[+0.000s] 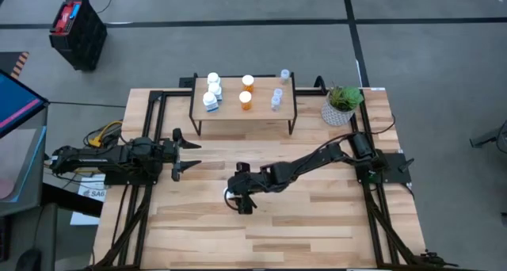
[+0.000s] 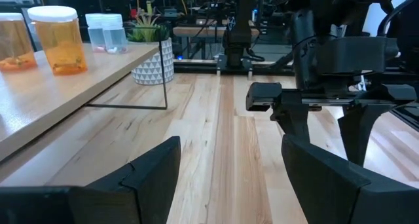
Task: Pick and place medicine bottles onto shelf by color
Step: Put the orange pill bottle aligned with the other orange pill bottle on the shelf
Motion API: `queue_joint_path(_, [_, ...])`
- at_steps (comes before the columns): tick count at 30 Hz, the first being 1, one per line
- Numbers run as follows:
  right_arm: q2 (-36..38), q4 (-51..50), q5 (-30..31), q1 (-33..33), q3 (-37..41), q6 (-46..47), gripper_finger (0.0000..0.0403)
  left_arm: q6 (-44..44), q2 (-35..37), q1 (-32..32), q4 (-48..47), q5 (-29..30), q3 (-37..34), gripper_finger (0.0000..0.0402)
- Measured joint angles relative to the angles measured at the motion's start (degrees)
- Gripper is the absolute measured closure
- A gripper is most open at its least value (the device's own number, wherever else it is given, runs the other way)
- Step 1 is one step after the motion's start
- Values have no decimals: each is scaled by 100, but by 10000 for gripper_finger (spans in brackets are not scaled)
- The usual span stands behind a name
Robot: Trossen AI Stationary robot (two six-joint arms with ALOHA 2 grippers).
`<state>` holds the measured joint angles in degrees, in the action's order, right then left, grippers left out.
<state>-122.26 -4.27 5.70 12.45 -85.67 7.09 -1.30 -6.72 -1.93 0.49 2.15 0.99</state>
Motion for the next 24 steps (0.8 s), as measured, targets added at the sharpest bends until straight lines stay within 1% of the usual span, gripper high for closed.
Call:
queue_joint_path(4, [0, 2, 3, -31, 0, 2, 156, 0, 0, 0, 0, -1, 0, 148])
queue_joint_path(10, [12, 20, 16, -84, 0, 42, 201, 0, 0, 0, 0, -2, 0, 148])
queue_joint_path(13, [28, 2, 21, -99, 0, 57, 215, 0, 0, 0, 0, -2, 0, 148])
queue_joint_path(16, [31, 2, 21, -126, 0, 57, 216, 1, 0, 0, 0, -1, 0, 148])
queue_joint_path(21, [33, -7, 23, -136, 0, 57, 202, 0, 0, 0, -2, -2, 0, 148])
queue_joint_path(24, [33, -128, 25, -136, -63, 57, 204, 1, 0, 1, -2, 0, 0, 148])
